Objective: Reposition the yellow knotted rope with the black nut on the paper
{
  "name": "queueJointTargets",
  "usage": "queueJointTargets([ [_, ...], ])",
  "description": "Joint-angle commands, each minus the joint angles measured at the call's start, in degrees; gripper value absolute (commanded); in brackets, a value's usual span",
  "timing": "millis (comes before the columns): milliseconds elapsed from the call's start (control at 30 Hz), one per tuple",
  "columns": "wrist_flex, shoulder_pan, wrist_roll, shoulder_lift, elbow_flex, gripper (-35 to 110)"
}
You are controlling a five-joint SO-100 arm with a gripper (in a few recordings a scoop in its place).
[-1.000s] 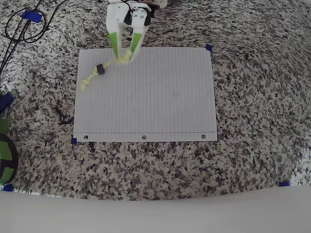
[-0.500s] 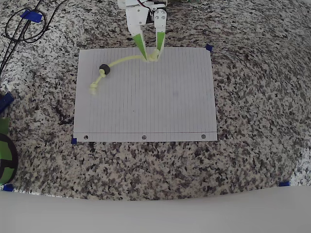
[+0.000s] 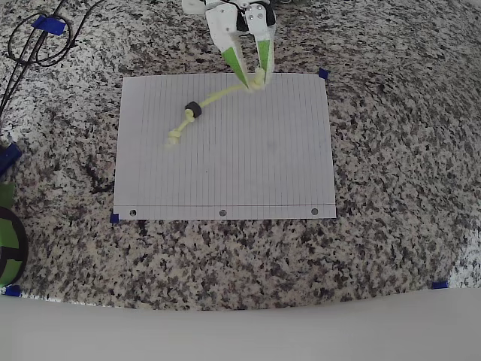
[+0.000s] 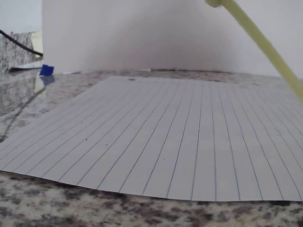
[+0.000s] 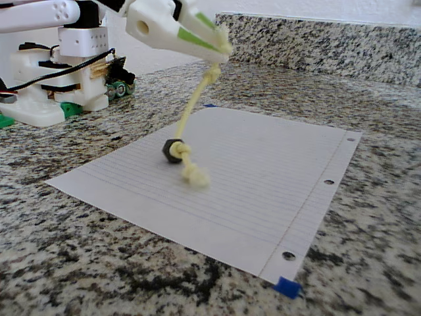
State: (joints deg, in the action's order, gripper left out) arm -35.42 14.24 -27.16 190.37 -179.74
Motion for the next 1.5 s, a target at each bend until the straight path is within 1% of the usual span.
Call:
queueJointTargets([
  [0,0.2,0.8,-3.0,0.4,0.1,45],
  [300,-2.6,0.5,-6.2,1.1,0.0,46],
  [467,1.1,-0.1,-11.1,0.9,0.3,45],
  [567,3.1,-2.9,-15.6,-2.5,1.7,45],
  [633,2.6,-4.8,-16.4,-7.3,3.9,45],
  [867,-2.0,-13.0,-30.8,-31.0,19.4,45],
  [967,-3.4,-15.7,-34.3,-41.6,27.2,45],
  [1200,-12.6,-20.2,-33.6,-62.4,42.7,45],
  [1400,-17.8,-24.4,-33.0,-75.8,54.5,45],
  [1467,-19.4,-25.9,-28.6,-79.5,58.2,45],
])
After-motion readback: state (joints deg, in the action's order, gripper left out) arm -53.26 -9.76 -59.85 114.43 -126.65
